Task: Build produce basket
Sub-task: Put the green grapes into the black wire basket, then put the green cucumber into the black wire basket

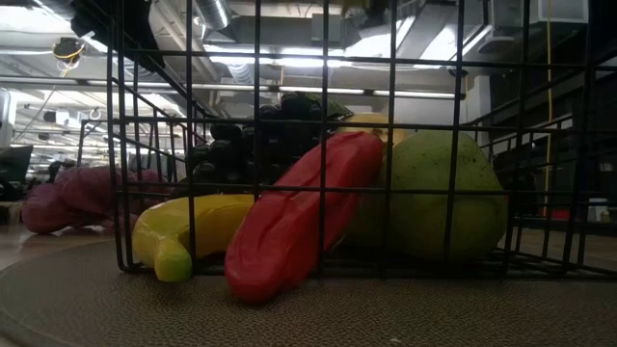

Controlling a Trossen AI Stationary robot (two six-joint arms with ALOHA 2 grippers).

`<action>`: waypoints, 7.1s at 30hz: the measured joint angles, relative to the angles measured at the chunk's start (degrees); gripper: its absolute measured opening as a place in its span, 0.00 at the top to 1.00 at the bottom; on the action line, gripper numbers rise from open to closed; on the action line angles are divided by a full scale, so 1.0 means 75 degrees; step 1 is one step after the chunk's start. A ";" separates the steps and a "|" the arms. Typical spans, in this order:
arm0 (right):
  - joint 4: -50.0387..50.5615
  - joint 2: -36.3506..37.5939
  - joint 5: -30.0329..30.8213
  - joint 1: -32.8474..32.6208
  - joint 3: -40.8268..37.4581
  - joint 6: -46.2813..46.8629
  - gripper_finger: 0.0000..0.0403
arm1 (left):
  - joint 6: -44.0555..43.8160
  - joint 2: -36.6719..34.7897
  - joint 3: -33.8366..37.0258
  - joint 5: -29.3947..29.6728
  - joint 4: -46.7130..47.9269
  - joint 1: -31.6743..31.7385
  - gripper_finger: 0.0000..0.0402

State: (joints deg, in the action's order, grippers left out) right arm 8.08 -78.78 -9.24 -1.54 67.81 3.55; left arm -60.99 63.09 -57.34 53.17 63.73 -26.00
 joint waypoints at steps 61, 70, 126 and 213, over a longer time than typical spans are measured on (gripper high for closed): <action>0.0976 0.0003 0.3929 -0.2602 0.0006 -0.0906 0.99 | 0.6587 -0.2349 0.2235 -0.5443 -0.6445 0.1611 0.74; 0.0999 0.0003 0.4447 -0.2609 0.0006 -0.0690 0.99 | 0.6604 -0.2349 0.2432 -0.5438 -0.6442 0.1541 0.74; 0.0792 -0.0003 0.4623 -0.3532 0.0000 -0.1279 0.57 | 0.6610 -0.2343 0.2433 -0.5412 -0.6366 0.1542 0.74; -0.0392 -0.0073 0.5366 -0.2291 0.0006 -0.0773 0.52 | 0.5605 -0.0554 0.2425 -0.1691 -0.7053 0.1563 0.74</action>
State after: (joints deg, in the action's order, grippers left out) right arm 5.15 -79.33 31.01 -18.72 67.85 -2.25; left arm -18.95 58.94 -39.16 40.48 10.84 -14.28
